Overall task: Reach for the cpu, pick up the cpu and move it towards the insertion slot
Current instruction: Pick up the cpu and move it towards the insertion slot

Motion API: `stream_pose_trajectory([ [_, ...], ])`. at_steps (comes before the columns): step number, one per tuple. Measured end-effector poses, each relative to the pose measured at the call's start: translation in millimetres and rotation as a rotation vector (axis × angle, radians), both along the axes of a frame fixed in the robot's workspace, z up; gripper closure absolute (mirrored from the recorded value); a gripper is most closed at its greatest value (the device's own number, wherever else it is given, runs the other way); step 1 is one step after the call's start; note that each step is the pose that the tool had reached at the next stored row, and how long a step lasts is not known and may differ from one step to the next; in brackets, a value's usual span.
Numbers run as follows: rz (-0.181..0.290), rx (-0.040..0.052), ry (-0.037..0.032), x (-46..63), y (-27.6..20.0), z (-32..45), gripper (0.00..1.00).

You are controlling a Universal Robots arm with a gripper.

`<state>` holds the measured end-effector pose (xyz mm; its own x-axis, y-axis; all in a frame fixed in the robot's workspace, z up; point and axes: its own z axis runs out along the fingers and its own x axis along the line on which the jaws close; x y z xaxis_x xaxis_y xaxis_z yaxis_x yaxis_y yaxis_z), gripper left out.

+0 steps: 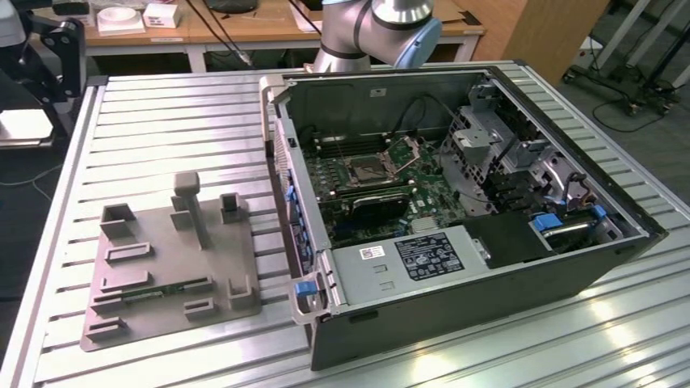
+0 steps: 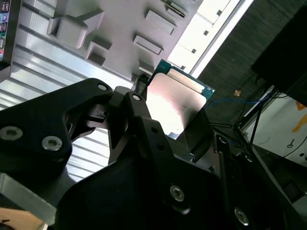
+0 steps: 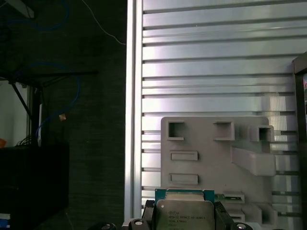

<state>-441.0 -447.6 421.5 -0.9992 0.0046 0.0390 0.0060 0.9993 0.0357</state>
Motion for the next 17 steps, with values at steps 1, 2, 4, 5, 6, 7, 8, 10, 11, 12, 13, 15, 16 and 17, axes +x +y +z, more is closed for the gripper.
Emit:
stream_pose_trajectory([
  [1,0.0,0.0,0.0002,0.0,0.0,0.8,0.45],
  [2,0.0,0.0,0.0004,0.0,0.0,1.5,0.45],
  [4,0.0,0.0,0.001,0.0,0.0,3.1,0.45],
  [5,0.0,0.0,0.0013,0.1,0.0,3.8,0.45],
  [6,0.0,0.0,0.0016,0.1,0.0,4.6,0.45],
  [7,0.0,0.0,0.0019,0.1,0.0,5.3,0.45],
  [8,0.0,0.0,0.0022,0.2,0.0,6.0,0.45],
  [10,0.0,0.0,0.0027,0.2,0.0,7.5,0.45],
  [11,0.0,0.0,0.003,0.2,0.0,8.2,0.45],
  [12,0.0,0.0,0.0034,0.2,0.0,8.9,0.45],
  [13,0.0,-0.0001,0.0037,0.2,0.0,9.7,0.45],
  [15,0.0,0.0,0.0041,0.3,0.0,11.2,0.45],
  [16,0.0,0.0,0.0044,0.3,0.0,11.9,0.45],
  [17,0.0,0.0,0.0048,0.3,0.0,12.6,0.45],
])
